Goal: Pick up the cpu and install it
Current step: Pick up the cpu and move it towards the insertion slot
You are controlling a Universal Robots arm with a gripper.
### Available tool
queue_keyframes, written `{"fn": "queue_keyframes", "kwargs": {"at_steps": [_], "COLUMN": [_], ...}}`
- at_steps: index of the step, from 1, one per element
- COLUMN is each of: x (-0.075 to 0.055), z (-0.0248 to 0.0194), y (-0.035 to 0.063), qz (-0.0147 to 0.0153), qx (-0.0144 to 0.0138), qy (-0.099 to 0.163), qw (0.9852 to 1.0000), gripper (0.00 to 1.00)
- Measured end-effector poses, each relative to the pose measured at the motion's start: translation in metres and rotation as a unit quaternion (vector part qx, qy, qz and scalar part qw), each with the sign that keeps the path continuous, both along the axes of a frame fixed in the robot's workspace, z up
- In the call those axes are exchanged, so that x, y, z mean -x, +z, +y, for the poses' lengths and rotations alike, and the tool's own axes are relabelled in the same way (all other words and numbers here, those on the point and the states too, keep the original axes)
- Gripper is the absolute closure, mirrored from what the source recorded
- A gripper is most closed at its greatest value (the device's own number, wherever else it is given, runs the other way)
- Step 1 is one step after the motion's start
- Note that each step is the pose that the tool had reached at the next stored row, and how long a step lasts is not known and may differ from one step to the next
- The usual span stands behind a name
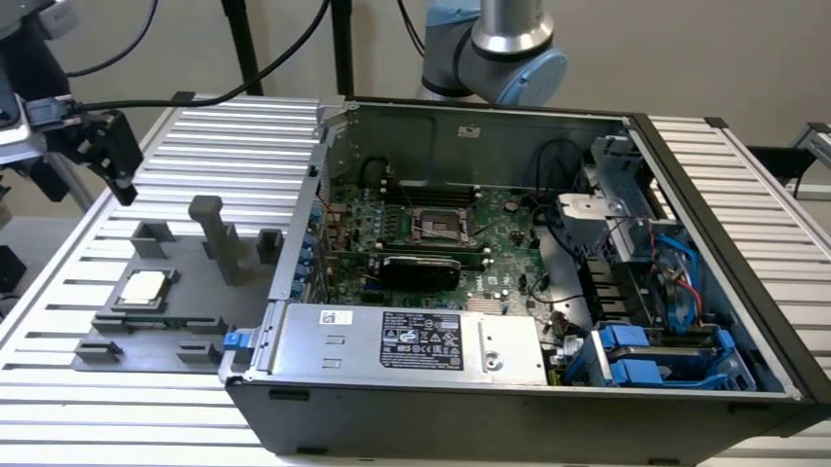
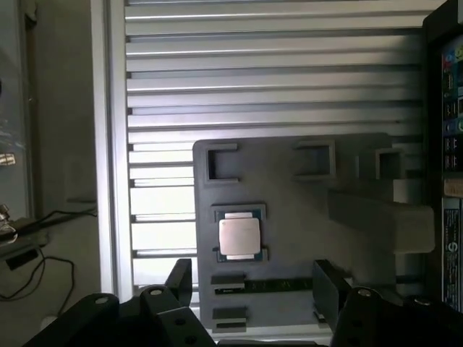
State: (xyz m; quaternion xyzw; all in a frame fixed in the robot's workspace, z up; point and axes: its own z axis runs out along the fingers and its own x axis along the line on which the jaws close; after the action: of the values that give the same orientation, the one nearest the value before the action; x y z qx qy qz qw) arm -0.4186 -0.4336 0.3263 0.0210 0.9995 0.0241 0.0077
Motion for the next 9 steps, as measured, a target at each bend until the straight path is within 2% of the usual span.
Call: {"fn": "queue_keyframes", "kwargs": {"at_steps": [9], "x": [0.0], "z": [0.0], "y": [-0.0164], "qz": [-0.0001], "qx": [0.0], "qy": [0.004], "qw": [1.0], "gripper": [0.23]}}
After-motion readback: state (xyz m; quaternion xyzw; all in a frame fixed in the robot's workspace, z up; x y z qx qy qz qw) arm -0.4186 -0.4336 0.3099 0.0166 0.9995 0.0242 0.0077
